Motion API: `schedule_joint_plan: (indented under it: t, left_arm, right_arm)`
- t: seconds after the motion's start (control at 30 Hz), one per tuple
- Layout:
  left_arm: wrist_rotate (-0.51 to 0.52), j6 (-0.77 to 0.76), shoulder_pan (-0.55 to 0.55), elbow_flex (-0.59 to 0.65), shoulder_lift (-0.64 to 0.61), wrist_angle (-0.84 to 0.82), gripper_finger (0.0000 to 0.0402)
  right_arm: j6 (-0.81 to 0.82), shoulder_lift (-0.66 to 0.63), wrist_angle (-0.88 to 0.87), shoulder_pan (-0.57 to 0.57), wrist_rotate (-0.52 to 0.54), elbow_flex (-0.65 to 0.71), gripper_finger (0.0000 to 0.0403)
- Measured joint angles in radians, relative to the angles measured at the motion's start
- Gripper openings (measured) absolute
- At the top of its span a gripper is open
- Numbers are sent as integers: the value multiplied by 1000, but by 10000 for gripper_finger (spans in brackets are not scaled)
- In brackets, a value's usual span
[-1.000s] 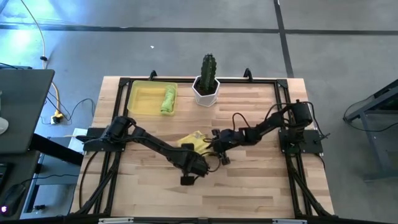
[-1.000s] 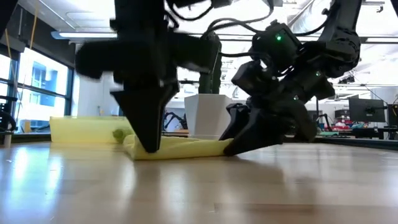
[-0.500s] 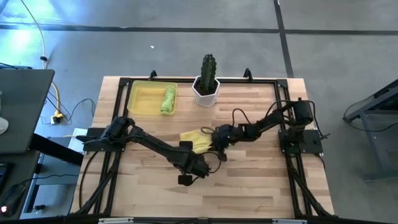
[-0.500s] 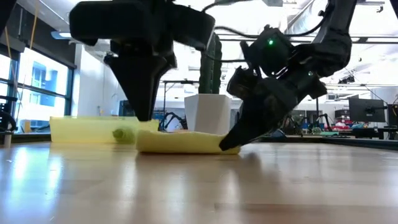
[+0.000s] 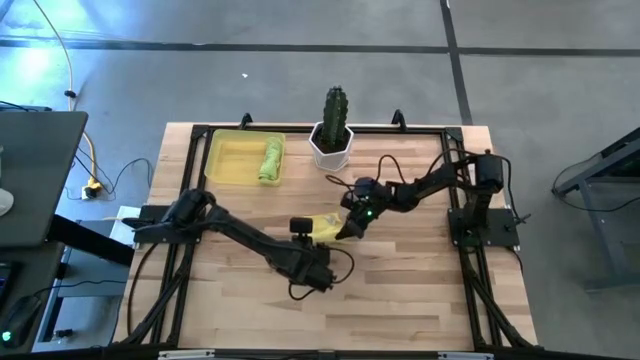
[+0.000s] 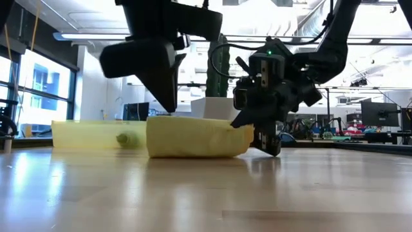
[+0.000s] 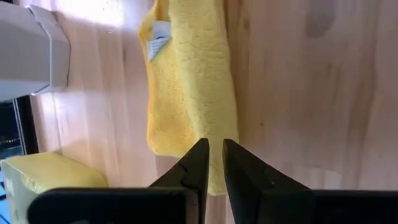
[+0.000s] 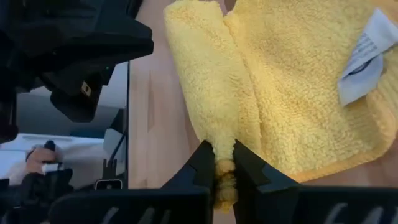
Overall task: Roll microfiber towels into tight, uniform cylinder then place into a basket
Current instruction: Roll the yellow microfiber towel
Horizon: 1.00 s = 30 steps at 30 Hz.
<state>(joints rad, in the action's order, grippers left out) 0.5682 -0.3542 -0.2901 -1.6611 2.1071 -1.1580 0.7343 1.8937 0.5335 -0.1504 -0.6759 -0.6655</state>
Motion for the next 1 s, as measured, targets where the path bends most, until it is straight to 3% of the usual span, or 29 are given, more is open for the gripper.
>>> schedule_joint_plan:
  t: [0.23, 0.43, 0.83, 1.0]
  left_arm:
    - [16, -1, 36, 26, -2, 37, 38]
    - [-74, 15, 50, 113, -2, 153, 23]
    - [-11, 52, 26, 97, -2, 175, 12]
    - [-27, 85, 44, 122, -3, 176, 12]
  right_arm:
    - [-39, -6, -40, 45, 134, -3, 8]
    - [-40, -6, -55, 81, 248, -6, 8]
    - [-7, -10, -105, 86, 456, -8, 9]
    - [-23, -11, -142, 88, 477, -25, 9]
